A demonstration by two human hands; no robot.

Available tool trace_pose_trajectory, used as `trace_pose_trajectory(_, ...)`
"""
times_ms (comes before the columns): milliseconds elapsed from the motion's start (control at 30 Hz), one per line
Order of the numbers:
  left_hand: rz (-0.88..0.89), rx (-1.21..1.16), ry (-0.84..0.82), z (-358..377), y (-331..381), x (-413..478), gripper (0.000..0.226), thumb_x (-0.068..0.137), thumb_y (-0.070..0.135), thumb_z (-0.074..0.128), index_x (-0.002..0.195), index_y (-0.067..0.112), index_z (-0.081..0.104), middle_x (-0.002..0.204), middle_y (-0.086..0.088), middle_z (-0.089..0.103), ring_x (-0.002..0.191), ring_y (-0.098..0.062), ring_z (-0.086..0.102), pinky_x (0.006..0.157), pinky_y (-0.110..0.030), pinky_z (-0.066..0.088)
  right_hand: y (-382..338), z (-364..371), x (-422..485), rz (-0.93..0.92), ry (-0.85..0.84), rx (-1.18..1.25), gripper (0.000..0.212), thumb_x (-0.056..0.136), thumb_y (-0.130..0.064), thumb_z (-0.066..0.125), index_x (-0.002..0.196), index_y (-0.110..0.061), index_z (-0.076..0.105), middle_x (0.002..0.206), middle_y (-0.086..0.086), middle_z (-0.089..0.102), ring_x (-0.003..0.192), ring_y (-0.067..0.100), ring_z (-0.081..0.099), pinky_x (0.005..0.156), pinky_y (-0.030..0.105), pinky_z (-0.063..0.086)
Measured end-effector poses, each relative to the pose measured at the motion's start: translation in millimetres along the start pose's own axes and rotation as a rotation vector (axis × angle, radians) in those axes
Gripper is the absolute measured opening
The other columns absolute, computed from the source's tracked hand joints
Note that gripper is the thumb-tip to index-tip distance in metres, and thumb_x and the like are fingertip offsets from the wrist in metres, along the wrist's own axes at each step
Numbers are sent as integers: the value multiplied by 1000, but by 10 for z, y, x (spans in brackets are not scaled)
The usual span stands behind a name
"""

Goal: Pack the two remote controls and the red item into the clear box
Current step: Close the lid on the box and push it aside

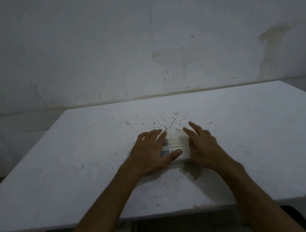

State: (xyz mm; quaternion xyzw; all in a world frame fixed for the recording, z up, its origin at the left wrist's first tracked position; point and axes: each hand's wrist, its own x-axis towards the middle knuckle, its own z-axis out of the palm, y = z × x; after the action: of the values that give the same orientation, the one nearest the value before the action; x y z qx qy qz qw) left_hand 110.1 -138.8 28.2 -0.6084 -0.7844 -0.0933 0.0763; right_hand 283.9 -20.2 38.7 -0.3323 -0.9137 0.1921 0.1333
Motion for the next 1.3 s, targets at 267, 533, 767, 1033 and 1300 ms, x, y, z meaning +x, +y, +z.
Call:
trace_pose_trajectory(267,35,13,9,13,-12,3,106,83,88,10,158,16,30,165,-3,31,151,-20,29,124,-39,11,57,-73,137,-172,-58,-174,53,101,-27,41,154,-32,35,161,0,35,141,28,40,117,51,25)
trace_pose_trajectory(533,41,-16,72,60,-18,-1,107,83,89,12,154,14,40,160,-5,41,146,-21,37,122,-40,19,-7,-7,166,-163,-9,-66,52,100,-35,40,152,-28,40,153,5,46,132,30,51,112,47,39)
trace_pose_trajectory(767,5,-119,89,74,15,-21,105,82,89,21,154,16,40,162,-4,38,151,-22,30,123,-38,16,94,131,83,-147,88,20,61,101,-47,23,153,-22,41,159,0,41,151,20,29,123,41,17)
trace_pose_trajectory(1033,43,-64,-1,-3,-57,98,105,78,92,29,154,20,37,159,-3,42,143,-23,38,119,-44,21,71,-85,334,-208,-96,-110,46,106,-34,37,147,-15,45,148,9,51,129,26,52,106,38,38)
trace_pose_trajectory(1300,-102,-417,86,2,4,13,93,83,81,41,155,22,38,161,-2,39,147,-22,35,121,-42,23,131,57,285,-141,-59,284,44,109,-37,28,145,-19,47,145,3,50,125,17,50,108,34,40)
